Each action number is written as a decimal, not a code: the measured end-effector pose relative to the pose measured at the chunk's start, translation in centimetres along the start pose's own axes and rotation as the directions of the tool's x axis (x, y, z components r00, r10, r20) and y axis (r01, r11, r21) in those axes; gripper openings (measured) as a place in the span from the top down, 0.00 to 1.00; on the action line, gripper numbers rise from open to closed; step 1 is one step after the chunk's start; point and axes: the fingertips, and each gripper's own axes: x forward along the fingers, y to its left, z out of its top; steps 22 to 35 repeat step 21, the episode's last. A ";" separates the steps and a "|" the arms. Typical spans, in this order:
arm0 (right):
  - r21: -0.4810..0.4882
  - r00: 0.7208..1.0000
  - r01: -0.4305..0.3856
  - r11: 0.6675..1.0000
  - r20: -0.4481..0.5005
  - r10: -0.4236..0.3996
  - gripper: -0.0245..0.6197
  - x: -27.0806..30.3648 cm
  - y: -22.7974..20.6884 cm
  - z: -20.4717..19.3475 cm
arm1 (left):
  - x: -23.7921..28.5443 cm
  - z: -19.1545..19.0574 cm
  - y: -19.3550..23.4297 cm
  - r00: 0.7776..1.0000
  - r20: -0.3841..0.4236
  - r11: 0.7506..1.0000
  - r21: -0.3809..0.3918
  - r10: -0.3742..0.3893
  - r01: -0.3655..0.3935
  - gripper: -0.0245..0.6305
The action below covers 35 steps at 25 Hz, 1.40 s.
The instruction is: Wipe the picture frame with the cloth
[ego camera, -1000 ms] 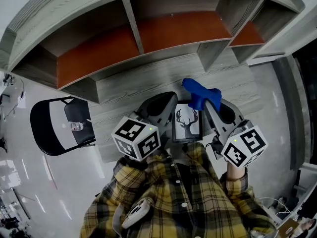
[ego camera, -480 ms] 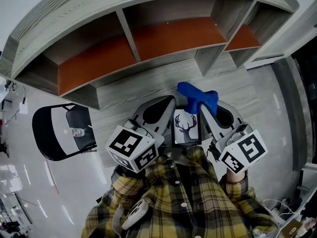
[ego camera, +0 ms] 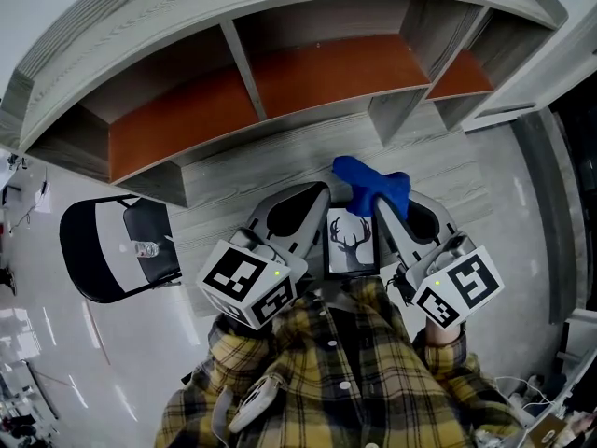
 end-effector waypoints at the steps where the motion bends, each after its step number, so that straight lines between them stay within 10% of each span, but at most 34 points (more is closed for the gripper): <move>1: 0.007 1.000 -0.001 1.000 -0.001 0.001 0.90 0.1 0.0 -0.1 | 0.0 0.0 0.1 1.000 0.001 1.000 -0.001 0.000 0.000 0.96; 35: 0.008 0.998 -0.029 1.000 -0.060 0.029 0.90 1.3 -0.7 -1.1 | 1.4 0.2 1.0 1.000 0.006 0.999 -0.034 -0.012 0.012 0.96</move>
